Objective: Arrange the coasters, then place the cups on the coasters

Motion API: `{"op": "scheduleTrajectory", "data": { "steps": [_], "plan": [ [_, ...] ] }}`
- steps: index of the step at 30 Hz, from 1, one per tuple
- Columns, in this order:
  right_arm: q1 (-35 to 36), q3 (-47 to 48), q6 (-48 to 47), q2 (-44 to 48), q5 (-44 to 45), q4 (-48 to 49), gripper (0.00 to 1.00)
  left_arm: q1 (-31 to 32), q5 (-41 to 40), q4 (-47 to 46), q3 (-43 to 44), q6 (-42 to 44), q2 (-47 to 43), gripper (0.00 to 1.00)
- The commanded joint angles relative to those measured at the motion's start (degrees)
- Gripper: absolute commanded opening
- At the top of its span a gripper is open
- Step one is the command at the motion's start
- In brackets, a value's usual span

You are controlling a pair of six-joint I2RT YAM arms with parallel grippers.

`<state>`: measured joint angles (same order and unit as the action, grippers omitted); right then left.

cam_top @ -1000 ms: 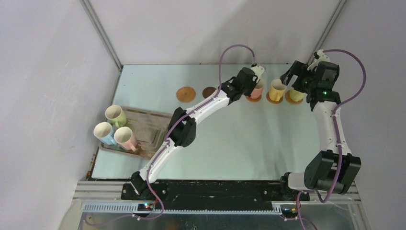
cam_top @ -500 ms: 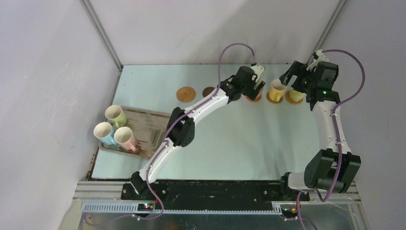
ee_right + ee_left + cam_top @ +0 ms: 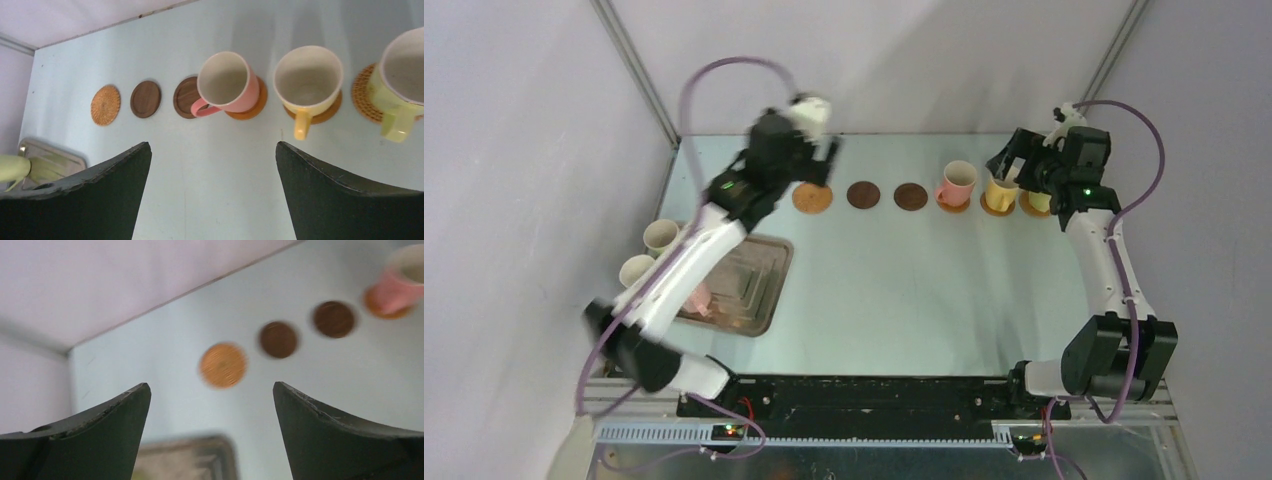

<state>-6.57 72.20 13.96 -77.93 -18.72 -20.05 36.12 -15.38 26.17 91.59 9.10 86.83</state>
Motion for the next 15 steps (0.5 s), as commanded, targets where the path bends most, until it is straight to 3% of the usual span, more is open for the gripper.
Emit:
{"op": "scheduleTrajectory", "data": {
  "steps": [1, 7, 11, 15],
  "plan": [
    [3.63, 0.22, -0.08, 1.91, -1.11, 2.0, 0.99, -9.51, -2.52, 2.97, -15.06, 1.15, -17.82, 1.0],
    [11.38, 0.22, -3.29, 0.84, -3.95, 3.05, 1.0, -21.45, -2.62, 11.22, -30.56, 1.46, -36.44, 1.0],
    [19.3, 0.22, -6.94, -0.78, -5.88, 3.94, 1.0, -24.52, -1.98, 15.97, -39.1, 3.06, -44.24, 1.0],
    [32.58, 2.43, -14.45, -4.69, -4.26, 2.18, 0.99, -26.26, -5.54, 19.74, -43.7, 4.07, -50.12, 1.0]
  ]
}}
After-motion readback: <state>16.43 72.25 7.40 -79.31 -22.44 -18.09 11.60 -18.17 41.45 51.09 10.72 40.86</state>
